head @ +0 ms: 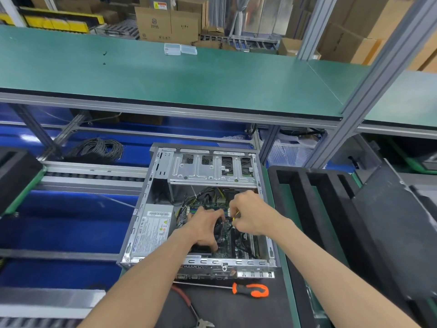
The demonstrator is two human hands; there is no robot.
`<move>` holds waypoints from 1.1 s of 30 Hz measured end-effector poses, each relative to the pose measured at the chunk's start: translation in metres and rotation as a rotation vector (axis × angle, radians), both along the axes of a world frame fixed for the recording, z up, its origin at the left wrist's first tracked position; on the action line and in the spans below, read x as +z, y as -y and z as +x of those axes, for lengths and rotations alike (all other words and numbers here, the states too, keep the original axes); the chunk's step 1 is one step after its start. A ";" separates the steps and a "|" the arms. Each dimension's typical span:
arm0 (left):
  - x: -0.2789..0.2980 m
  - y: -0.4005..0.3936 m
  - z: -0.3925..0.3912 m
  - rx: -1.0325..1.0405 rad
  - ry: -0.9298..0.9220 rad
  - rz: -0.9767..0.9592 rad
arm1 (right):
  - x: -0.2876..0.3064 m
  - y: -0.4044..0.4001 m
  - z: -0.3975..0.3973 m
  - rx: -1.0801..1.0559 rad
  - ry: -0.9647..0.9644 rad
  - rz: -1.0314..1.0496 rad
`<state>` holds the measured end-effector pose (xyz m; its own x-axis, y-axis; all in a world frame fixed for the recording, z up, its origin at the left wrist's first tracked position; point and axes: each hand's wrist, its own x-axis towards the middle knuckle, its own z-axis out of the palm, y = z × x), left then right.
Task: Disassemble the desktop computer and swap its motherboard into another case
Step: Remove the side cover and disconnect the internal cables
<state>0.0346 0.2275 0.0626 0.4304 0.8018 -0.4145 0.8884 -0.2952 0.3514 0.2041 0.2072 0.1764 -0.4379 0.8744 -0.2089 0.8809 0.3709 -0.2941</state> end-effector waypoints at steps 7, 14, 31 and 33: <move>0.002 0.000 -0.001 -0.023 0.009 -0.015 | -0.007 0.004 -0.004 0.005 -0.009 -0.019; 0.005 0.002 -0.001 -0.014 0.015 -0.030 | -0.004 0.003 -0.013 0.030 0.077 -0.049; -0.001 0.002 0.003 -0.031 -0.103 -0.065 | 0.007 0.010 -0.050 0.354 0.373 -0.004; 0.000 0.002 0.002 -0.003 -0.044 -0.056 | 0.010 0.006 -0.046 0.333 0.378 -0.017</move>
<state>0.0362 0.2252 0.0627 0.4130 0.7758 -0.4770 0.9026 -0.2790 0.3277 0.1582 0.2008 0.1860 -0.5838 0.6950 -0.4196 0.7612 0.6483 0.0147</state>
